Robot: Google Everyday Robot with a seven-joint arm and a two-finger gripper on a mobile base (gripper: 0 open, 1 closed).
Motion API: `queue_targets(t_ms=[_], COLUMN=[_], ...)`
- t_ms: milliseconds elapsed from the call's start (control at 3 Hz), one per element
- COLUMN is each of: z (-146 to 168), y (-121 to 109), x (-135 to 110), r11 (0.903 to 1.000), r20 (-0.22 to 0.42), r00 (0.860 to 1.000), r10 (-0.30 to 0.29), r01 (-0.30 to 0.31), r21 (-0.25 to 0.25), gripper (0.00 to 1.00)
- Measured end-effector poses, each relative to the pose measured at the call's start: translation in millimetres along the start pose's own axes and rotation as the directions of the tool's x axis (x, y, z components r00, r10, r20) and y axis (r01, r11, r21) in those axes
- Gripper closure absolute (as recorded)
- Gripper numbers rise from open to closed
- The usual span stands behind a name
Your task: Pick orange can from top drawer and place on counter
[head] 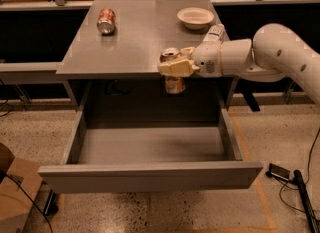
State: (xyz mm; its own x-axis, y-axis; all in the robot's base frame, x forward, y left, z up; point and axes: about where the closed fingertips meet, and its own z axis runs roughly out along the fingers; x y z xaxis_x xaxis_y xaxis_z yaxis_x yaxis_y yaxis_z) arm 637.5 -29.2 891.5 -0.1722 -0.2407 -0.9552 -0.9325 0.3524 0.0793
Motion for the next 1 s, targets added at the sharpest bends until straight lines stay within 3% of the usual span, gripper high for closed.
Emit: queue_targets(t_ms=[333, 667, 1000], z=[22.1, 16.2, 7.7], y=[-32.7, -70.2, -96.0], x=[-23.8, -62.4, -99.2], r11=[0.9938, 0.9598, 0.9156], r20=[0.138, 0.201, 0.22], r00=[0.99, 0.973, 0.957], r10=[-0.039, -0.116, -0.189], r01=[0.024, 0.058, 0.091], r21=[0.108, 0.275, 0.392], gripper=[1.0, 1.0, 1.0])
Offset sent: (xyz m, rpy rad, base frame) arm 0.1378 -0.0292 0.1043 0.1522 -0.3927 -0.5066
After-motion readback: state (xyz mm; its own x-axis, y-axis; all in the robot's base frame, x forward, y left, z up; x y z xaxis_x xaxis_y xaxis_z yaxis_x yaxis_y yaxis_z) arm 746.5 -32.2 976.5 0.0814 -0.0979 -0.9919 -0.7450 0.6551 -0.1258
